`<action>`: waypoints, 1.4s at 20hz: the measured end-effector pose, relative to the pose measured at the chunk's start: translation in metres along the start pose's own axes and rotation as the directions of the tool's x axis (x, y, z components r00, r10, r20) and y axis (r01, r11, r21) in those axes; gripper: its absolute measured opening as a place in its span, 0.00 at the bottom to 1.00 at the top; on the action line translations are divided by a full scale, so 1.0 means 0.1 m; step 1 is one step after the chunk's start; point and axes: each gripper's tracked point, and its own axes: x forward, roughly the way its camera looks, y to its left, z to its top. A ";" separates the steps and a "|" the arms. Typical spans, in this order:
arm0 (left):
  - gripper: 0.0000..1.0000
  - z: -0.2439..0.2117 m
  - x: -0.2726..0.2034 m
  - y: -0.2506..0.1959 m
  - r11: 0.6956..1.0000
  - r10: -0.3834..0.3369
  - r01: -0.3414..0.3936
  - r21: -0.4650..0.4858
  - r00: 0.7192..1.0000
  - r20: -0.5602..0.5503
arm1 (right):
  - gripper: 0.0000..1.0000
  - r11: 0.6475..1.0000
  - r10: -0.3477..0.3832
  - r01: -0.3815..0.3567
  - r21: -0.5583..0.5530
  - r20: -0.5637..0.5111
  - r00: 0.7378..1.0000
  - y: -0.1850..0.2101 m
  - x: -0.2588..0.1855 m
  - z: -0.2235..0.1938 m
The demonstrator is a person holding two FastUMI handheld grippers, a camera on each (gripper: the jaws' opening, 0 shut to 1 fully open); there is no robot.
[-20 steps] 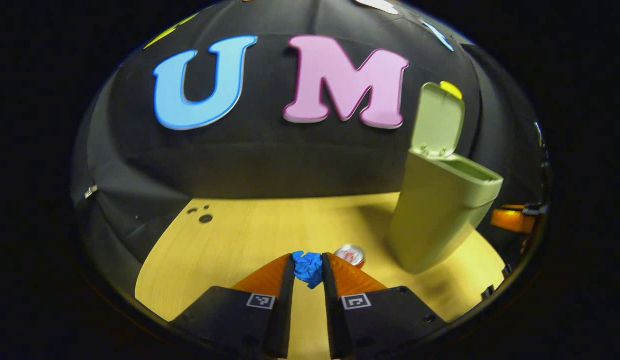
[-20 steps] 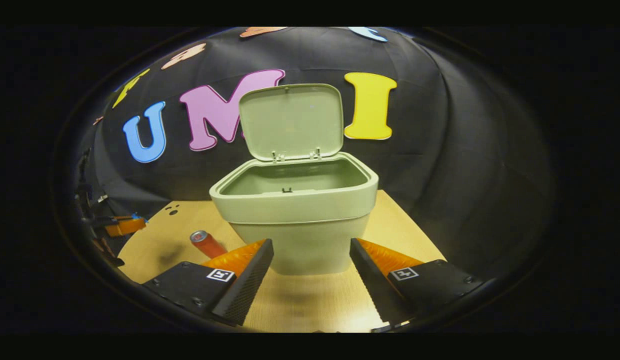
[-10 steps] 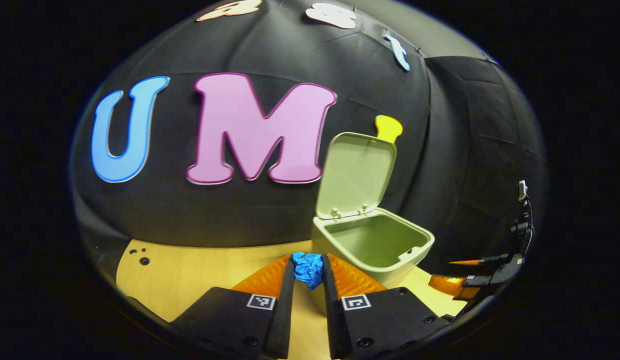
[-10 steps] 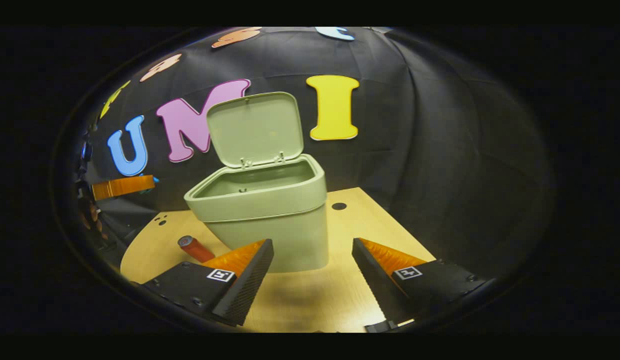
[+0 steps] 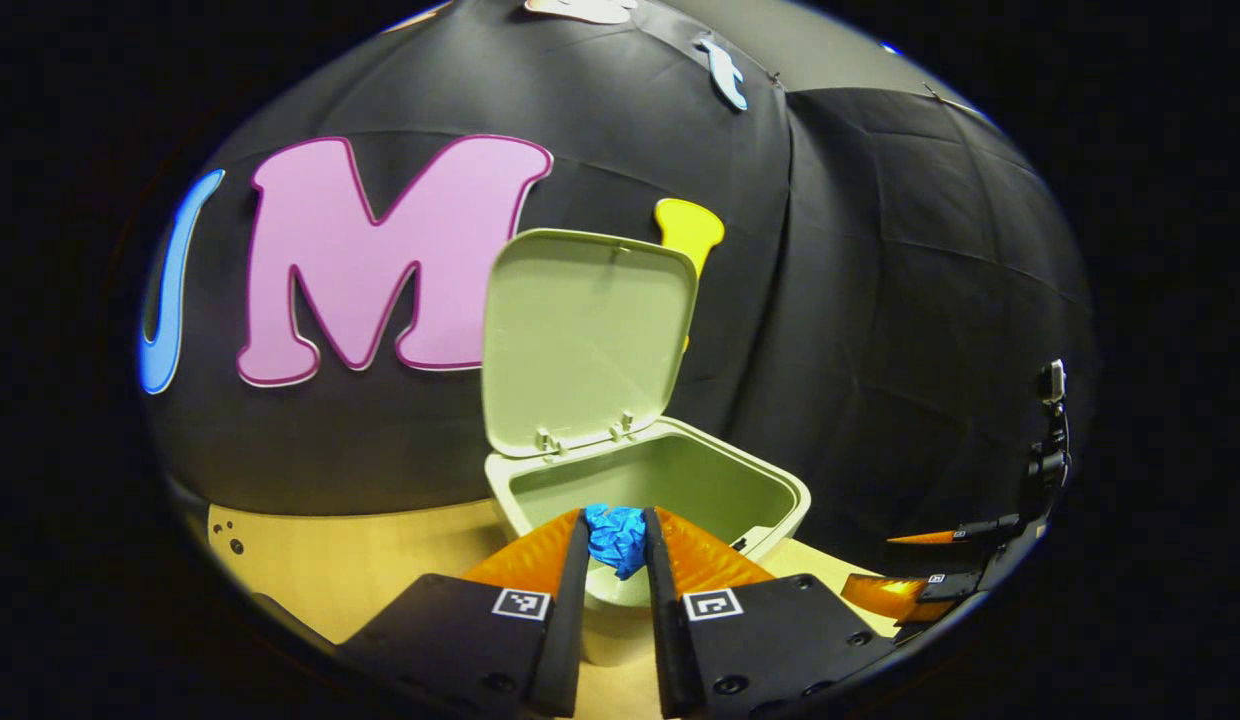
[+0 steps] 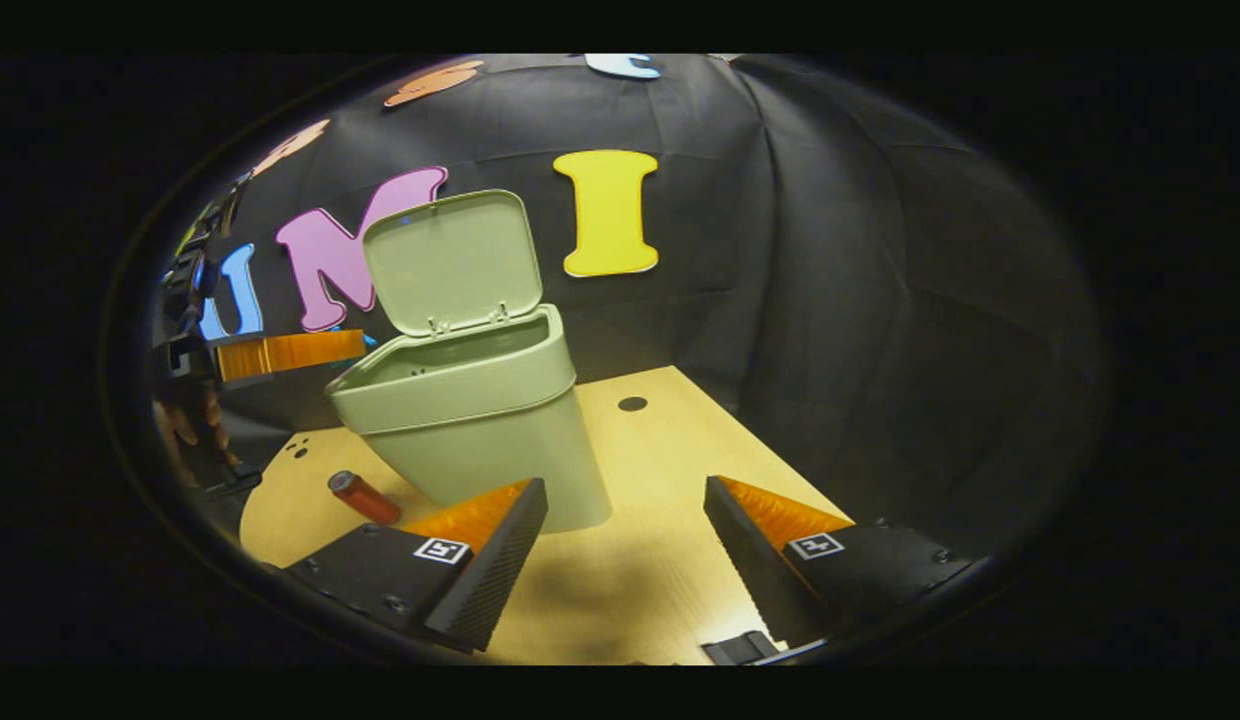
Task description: Press the lid of the desktop garbage bin to open it, pick up the crumpled paper on the desktop and throw it into the bin, then pick up the pop can on the desktop and drop it into the bin, and finally close the garbage bin lid.
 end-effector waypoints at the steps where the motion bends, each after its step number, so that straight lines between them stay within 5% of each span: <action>1: 0.35 0.01 0.04 -0.02 1.000 -0.001 0.001 -0.001 1.000 0.001 | 0.99 1.000 -0.004 0.004 0.001 0.000 1.000 -0.04 0.00 0.00; 4: 0.39 0.01 0.12 -0.06 1.000 -0.002 0.002 0.004 1.000 0.001 | 0.99 1.000 -0.013 0.013 0.003 -0.012 1.000 -0.13 -0.01 -0.04; 8: 0.57 -0.05 0.18 -0.02 1.000 0.017 -0.017 -0.024 1.000 0.002 | 0.99 1.000 -0.008 0.008 0.002 -0.027 1.000 -0.17 0.01 -0.08; 13: 0.95 0.05 0.00 0.18 0.994 0.096 -0.093 -0.065 0.994 0.047 | 0.99 0.999 0.029 -0.030 -0.016 -0.034 0.999 -0.06 0.05 -0.11; 21: 0.96 -0.12 -1.25 1.00 0.937 0.343 -0.333 -0.104 0.934 0.102 | 0.99 0.989 0.123 -0.126 -0.071 -0.041 0.992 0.47 -0.16 -0.19; 28: 0.96 -0.81 -2.28 1.57 0.846 0.524 -0.520 -0.117 0.852 0.011 | 0.99 0.951 0.262 -0.276 -0.141 -0.113 0.959 1.24 -0.33 -0.59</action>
